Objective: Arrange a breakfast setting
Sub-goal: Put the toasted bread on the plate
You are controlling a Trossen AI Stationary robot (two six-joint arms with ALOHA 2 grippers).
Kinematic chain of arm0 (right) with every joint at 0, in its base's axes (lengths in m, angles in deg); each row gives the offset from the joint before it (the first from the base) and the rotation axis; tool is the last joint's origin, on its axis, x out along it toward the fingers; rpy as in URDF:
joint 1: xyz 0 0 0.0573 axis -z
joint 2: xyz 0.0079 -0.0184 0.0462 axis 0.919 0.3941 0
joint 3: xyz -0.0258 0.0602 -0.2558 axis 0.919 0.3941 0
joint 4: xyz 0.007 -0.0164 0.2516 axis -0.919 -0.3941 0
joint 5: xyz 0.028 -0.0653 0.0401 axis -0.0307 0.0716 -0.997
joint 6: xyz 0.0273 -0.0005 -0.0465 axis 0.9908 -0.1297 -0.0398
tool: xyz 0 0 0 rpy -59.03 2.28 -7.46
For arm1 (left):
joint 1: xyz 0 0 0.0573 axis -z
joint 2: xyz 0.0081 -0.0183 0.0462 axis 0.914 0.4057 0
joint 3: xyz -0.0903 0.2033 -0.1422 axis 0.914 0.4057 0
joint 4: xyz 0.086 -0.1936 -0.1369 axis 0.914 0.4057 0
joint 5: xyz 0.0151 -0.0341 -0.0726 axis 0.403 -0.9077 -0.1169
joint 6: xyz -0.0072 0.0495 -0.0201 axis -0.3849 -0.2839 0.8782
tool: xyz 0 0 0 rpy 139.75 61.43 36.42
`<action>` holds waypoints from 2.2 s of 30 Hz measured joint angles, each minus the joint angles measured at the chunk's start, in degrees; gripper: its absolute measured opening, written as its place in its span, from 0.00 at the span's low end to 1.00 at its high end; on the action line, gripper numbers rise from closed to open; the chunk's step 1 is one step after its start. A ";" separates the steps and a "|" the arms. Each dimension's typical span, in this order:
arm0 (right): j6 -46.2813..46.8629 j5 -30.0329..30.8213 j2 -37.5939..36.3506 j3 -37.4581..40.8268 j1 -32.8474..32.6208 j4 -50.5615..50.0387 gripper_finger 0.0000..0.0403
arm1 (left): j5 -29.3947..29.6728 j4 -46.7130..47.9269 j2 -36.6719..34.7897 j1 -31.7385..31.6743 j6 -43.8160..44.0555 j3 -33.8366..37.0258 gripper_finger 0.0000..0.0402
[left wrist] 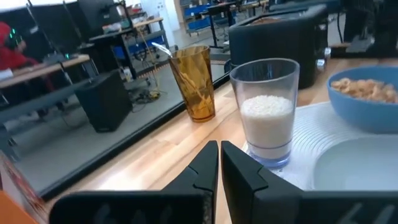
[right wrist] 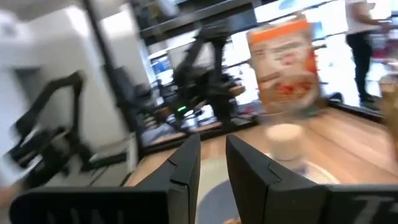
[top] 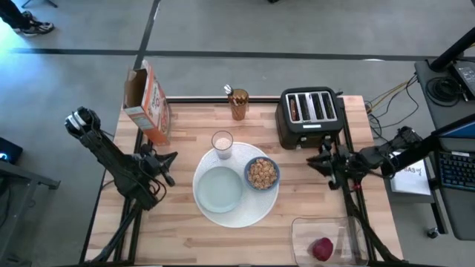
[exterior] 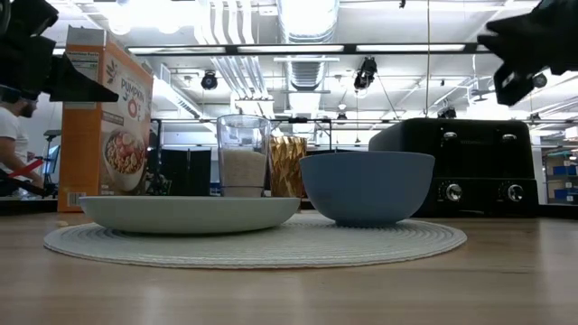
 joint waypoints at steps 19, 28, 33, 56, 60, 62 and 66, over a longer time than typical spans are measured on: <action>12.75 1.06 0.13 -6.26 0.00 -8.09 0.17 | 0.15 -1.96 0.85 -0.01 -1.54 -4.13 0.00; 21.75 9.61 0.66 -27.05 0.02 -48.78 0.17 | 0.18 -2.07 3.00 0.00 -10.34 -9.86 0.00; 28.00 12.04 3.08 -33.50 0.02 -60.61 0.17 | 0.03 -2.87 4.29 0.00 -14.11 -13.10 0.00; 32.97 20.74 21.91 -46.10 6.39 -69.67 0.25 | -1.29 -5.54 4.74 0.21 13.08 3.59 0.00; 32.02 20.32 22.64 -45.88 9.79 -69.78 0.26 | -1.29 -6.48 4.72 0.21 13.10 4.78 0.00; 30.89 20.25 22.45 -45.88 10.92 -69.65 0.27 | -1.27 -6.81 4.72 0.23 12.66 4.78 0.00; 28.37 20.17 20.94 -45.86 11.69 -69.44 0.27 | -1.29 -6.76 4.72 0.23 12.05 4.69 0.00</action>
